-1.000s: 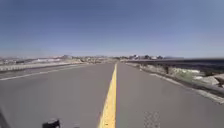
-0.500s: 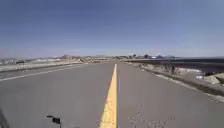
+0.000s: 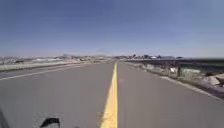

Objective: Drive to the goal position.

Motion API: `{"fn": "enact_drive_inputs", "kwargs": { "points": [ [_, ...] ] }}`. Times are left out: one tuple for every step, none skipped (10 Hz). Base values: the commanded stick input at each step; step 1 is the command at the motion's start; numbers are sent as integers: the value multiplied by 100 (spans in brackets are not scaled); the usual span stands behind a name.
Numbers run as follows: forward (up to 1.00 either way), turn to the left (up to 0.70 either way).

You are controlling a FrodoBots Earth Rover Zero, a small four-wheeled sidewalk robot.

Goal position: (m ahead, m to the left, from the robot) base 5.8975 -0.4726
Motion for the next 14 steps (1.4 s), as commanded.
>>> {"fn": "enact_drive_inputs", "kwargs": {
  "points": [
    [85,0],
    [85,0],
    [85,0],
    [85,0],
    [85,0],
    [85,0],
    [85,0],
    [85,0],
    [85,0],
    [85,0],
    [85,0],
    [85,0],
    [85,0],
    [85,0]
  ]
}}
